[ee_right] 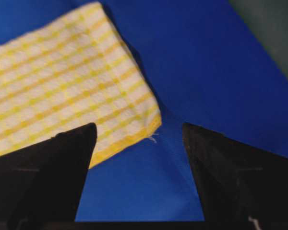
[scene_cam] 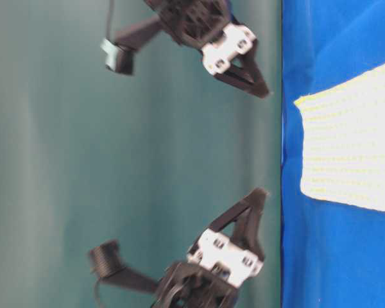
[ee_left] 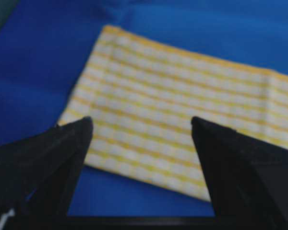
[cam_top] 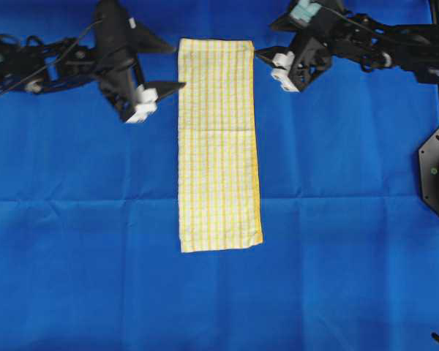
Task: Fold the yellow towel.
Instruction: 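Move both grippers to the strip's top end corners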
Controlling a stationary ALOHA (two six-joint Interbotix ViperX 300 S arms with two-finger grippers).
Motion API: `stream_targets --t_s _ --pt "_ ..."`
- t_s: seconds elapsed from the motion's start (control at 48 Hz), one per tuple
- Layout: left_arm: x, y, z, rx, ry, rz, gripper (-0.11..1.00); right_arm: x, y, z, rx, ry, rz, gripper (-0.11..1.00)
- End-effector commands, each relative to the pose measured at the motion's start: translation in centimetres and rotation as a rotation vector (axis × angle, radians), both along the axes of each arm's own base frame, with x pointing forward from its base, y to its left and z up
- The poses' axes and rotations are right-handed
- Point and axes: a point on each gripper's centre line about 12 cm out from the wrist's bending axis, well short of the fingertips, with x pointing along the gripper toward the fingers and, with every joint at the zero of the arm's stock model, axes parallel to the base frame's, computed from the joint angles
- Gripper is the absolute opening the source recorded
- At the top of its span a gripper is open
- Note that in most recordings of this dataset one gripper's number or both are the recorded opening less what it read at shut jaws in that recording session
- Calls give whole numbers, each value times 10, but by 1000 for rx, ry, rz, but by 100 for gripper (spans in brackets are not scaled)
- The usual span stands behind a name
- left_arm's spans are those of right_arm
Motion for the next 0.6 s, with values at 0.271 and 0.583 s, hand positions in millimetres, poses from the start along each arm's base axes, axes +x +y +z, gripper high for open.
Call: stream_targets --t_s 0.271,0.583 --pt "20 45 -40 10 -26 90 83 20 -21 -32 36 -1 -74 75" --pt "21 67 -71 -44 5 162 71 26 -27 -48 81 -11 -139 74"
